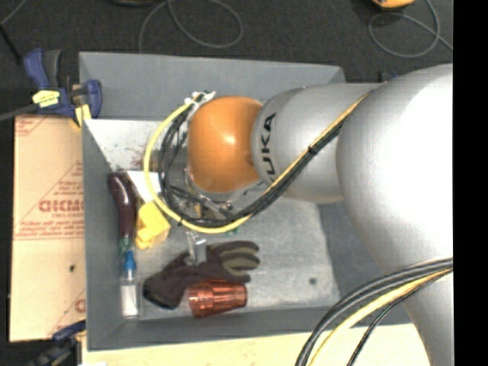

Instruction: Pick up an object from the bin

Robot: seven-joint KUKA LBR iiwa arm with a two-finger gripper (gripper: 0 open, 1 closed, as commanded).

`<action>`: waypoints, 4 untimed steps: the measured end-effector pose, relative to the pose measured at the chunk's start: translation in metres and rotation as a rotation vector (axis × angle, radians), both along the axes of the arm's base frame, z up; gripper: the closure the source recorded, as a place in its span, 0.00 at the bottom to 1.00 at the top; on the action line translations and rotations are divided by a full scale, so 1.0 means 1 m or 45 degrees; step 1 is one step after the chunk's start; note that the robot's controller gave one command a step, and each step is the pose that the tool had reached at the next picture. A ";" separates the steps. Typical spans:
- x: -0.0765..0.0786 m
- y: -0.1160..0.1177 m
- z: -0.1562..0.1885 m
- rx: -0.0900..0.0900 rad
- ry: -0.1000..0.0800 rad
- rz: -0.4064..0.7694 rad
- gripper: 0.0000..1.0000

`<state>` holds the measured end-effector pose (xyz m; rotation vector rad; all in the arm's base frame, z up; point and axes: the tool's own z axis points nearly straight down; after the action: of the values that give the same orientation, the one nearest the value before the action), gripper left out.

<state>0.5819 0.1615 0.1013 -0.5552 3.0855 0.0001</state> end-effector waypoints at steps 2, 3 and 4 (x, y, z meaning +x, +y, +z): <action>-0.006 -0.061 0.014 0.001 -0.005 -0.189 0.00; -0.032 -0.085 0.033 0.004 -0.007 0.185 0.00; -0.043 -0.100 0.031 0.003 -0.010 0.176 0.00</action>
Offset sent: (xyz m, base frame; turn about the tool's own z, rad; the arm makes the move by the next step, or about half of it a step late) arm -0.0070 -0.0571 0.0229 0.0918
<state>0.5385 0.0612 0.1323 -0.7643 3.0318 0.0018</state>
